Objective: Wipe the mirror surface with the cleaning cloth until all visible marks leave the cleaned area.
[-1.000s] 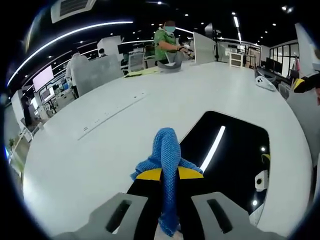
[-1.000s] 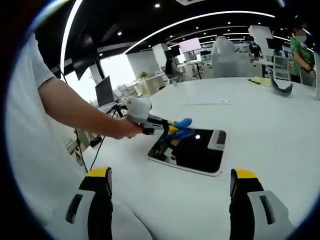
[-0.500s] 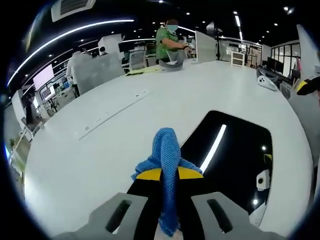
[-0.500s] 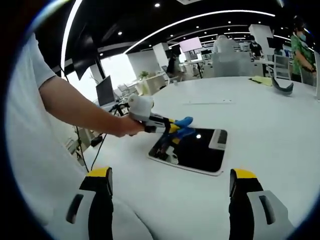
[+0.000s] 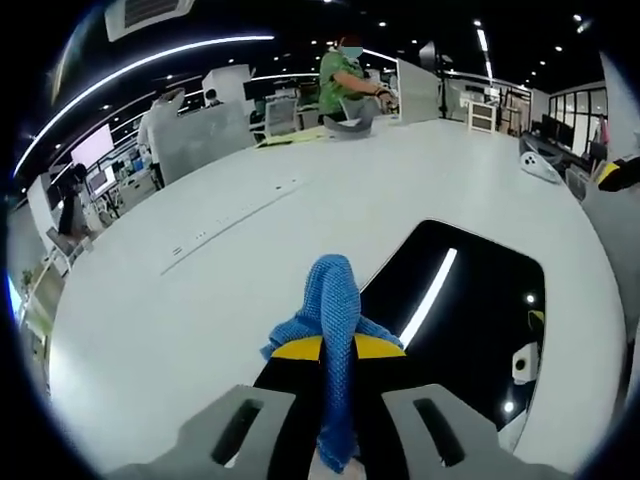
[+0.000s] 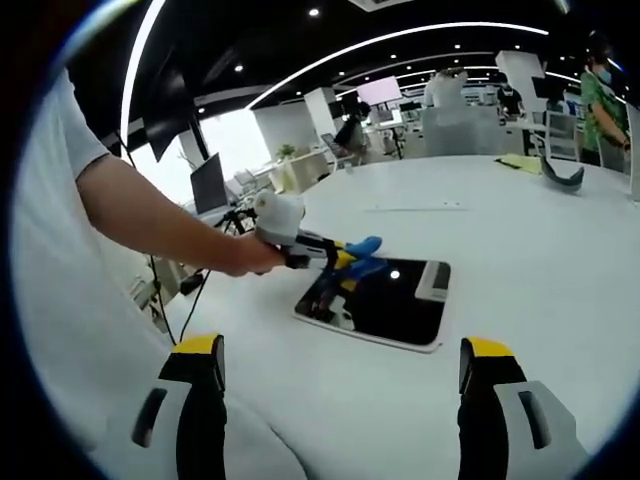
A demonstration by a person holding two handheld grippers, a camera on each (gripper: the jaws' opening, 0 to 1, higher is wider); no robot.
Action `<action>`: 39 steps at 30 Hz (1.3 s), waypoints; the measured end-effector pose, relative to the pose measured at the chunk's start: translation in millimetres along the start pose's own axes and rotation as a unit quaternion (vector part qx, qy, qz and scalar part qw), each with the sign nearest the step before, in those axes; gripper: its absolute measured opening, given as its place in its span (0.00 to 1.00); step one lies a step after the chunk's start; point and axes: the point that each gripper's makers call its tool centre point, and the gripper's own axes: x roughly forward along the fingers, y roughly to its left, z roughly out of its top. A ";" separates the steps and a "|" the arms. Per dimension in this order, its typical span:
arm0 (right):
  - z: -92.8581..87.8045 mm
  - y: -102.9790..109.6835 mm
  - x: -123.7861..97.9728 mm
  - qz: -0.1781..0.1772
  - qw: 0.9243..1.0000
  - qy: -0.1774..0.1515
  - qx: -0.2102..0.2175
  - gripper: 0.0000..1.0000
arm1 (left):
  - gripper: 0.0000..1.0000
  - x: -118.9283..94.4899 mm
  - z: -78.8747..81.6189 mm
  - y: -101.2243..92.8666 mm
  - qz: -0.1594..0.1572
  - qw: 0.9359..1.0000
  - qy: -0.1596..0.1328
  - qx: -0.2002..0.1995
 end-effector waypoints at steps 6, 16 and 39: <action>2.7 3.1 0.5 0.002 1.000 -0.003 -0.004 0.97 | 0.07 -4.2 -3.8 -2.5 0.007 1.000 0.000 -0.005; 2.9 6.3 -1.3 0.003 1.000 -0.006 -0.008 0.97 | 0.07 -14.6 -11.2 -9.3 0.007 1.000 0.000 -0.001; 4.2 10.4 -5.9 0.001 1.000 -0.014 -0.016 0.96 | 0.07 -32.4 -24.0 -22.6 0.013 1.000 -0.003 -0.003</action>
